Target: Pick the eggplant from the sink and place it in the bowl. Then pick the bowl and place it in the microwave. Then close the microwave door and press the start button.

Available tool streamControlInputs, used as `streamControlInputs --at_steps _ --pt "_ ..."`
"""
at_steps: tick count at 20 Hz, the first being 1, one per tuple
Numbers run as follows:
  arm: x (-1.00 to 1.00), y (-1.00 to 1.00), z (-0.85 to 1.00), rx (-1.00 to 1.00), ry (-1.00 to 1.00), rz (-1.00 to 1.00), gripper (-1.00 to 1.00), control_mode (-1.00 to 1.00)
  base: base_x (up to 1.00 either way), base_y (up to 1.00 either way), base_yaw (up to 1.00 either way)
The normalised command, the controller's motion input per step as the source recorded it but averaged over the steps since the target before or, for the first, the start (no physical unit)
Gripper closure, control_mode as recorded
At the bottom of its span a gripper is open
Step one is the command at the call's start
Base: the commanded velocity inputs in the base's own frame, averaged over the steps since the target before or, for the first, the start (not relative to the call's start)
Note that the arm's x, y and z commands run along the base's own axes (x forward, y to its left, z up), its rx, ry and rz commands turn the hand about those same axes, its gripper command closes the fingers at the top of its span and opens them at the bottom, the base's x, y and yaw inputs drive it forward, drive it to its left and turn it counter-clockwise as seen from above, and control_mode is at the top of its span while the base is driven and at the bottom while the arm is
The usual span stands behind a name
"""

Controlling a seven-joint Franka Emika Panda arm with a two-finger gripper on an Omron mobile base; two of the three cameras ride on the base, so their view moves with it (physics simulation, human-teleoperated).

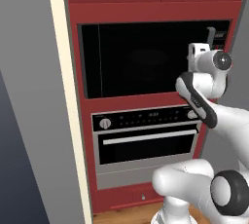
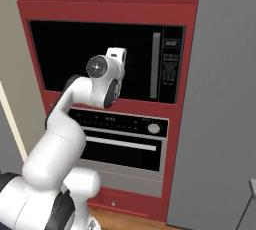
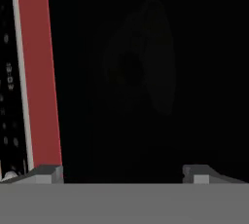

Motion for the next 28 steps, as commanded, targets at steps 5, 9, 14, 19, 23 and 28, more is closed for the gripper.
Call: streamControlInputs --at_steps 5,9,14,19,23,28 --pt "-0.21 -0.96 0.01 0.22 -0.01 0.07 -1.0 -1.0 0.0 0.0 0.0" --pt "-0.38 -0.66 0.0 0.14 -0.12 0.1 -1.0 -1.0 0.0 0.0 0.0" --pt "-0.49 -0.22 0.0 0.04 -0.13 0.04 -1.0 -1.0 0.0 0.0 0.0" --pt "-0.25 -0.15 -0.01 0.01 -0.11 0.0 -1.0 -1.0 0.0 0.0 0.0" --pt "0.01 -0.87 -0.07 0.16 -0.12 0.0 -1.0 -1.0 0.0 0.0 0.0" --pt "0.32 -0.22 -0.24 0.03 0.0 0.02 1.0 -1.0 0.0 0.0 0.0"
